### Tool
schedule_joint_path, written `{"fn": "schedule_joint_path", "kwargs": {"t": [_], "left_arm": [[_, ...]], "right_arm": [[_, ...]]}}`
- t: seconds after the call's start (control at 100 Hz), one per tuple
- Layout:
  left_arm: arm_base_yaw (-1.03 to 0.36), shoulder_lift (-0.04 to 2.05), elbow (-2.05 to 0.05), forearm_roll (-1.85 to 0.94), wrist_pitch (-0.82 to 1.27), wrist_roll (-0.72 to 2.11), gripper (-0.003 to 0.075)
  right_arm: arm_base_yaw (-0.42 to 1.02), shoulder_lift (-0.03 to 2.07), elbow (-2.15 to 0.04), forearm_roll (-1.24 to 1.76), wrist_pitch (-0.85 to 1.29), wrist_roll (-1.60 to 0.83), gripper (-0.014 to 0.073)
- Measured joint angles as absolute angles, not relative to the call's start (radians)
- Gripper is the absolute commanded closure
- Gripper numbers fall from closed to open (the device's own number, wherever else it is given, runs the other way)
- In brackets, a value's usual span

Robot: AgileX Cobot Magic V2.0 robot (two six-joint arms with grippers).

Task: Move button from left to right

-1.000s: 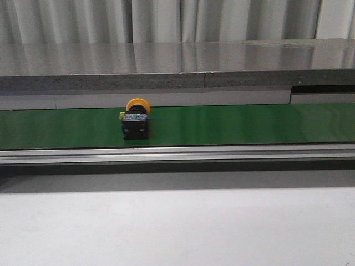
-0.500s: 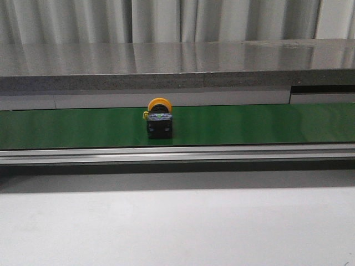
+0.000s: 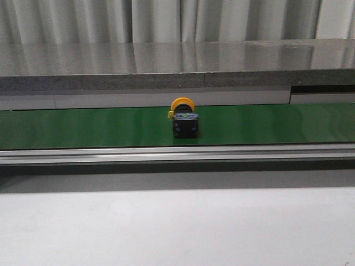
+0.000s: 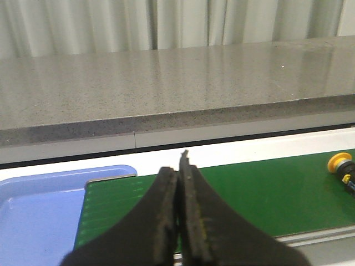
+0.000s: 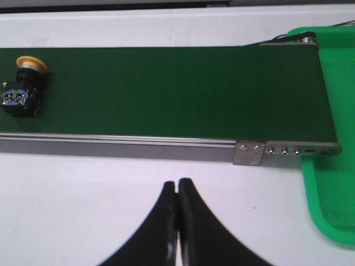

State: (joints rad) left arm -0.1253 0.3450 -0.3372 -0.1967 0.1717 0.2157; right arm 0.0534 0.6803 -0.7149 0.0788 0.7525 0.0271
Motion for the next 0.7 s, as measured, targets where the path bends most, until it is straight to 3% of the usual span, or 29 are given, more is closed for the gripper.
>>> {"fn": "schedule_joint_path", "kwargs": {"t": [0.16,0.23,0.3,0.49,0.59,0.7], "left_arm": [[-0.125,0.345,-0.337,-0.197,0.172,0.216,0.074],[-0.125,0.345,-0.337,-0.197,0.172,0.216,0.074],[-0.125,0.345,-0.337,-0.197,0.172,0.216,0.074],[-0.125,0.345,-0.337,-0.197,0.172,0.216,0.074],[-0.125,0.345,-0.337,-0.197,0.172,0.218,0.074],[-0.125,0.345,-0.337,-0.197,0.172,0.218,0.074]], "right_arm": [[0.053,0.71,-0.715,0.081,0.755,0.027,0.0648],[0.053,0.712,-0.717,0.081,0.755,0.027,0.0591],[0.053,0.712,-0.717,0.081,0.756,0.027,0.048],[0.053,0.712,-0.717,0.082,0.773,0.027,0.0036],[0.053,0.712,-0.717,0.082,0.773,0.027,-0.0063],[0.053,0.712,-0.717,0.105,0.771,0.027,-0.0061]]}}
